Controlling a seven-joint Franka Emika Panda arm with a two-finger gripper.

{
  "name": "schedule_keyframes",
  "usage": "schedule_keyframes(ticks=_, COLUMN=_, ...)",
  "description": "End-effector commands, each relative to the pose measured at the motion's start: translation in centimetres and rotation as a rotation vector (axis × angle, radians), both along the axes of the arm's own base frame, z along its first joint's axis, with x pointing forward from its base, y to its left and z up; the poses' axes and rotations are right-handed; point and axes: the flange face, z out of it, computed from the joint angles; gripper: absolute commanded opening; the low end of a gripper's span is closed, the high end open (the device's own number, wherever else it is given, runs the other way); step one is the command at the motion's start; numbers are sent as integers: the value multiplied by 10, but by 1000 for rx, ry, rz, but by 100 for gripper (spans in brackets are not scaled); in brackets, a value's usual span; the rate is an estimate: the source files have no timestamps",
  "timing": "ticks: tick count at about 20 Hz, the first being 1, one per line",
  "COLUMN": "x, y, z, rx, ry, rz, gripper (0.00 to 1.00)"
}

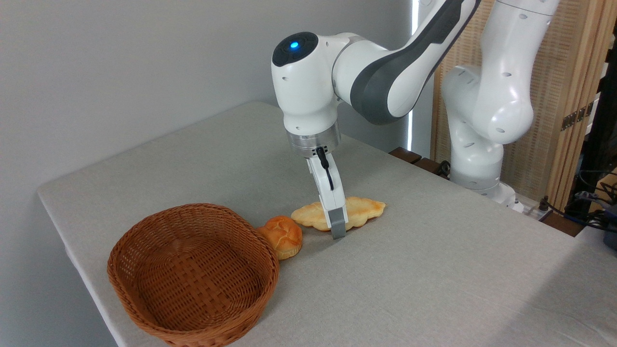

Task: Put bread into the basket
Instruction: 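Close the gripper on the middle of the leaf-shaped loaf, then lift the loaf and carry it over the wicker basket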

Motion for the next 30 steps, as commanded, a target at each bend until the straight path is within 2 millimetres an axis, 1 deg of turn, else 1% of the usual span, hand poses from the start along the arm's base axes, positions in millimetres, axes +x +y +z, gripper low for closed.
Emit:
schedule_keyframes(ticks=1, x=-6, y=4, z=-1, rx=0, ry=-14, rz=-24, gripper=46)
schedule_keyframes(ticks=7, x=-6, y=4, z=-1, rx=1, ry=-14, rz=-22, gripper=39)
schedule_keyframes(ticks=10, x=-6, y=4, z=-1, rx=1, ry=-14, rz=-22, gripper=39)
schedule_keyframes(ticks=13, x=-3, y=-1, z=7, rx=1, ry=-30, rz=-28, gripper=39)
schedule_keyframes(ticks=16, x=-3, y=-2, z=8, rx=0, ry=-34, rz=-32, gripper=39)
schedule_keyframes(ticks=21, x=7, y=-2, z=27, rx=-3, ry=-69, rz=-32, gripper=40)
schedule_keyframes(ticks=22, x=9, y=-2, z=34, rx=-4, ry=-74, rz=-32, gripper=40)
schedule_keyframes(ticks=24, x=18, y=-2, z=55, rx=-14, ry=-81, rz=-25, gripper=41)
schedule_keyframes(ticks=26, x=21, y=2, z=80, rx=-12, ry=-56, rz=-26, gripper=41)
schedule_keyframes(ticks=27, x=24, y=2, z=96, rx=-13, ry=-60, rz=-25, gripper=41)
schedule_keyframes(ticks=28, x=29, y=4, z=107, rx=-23, ry=-70, rz=-16, gripper=41)
schedule_keyframes(ticks=30, x=36, y=8, z=119, rx=-48, ry=-87, rz=4, gripper=43)
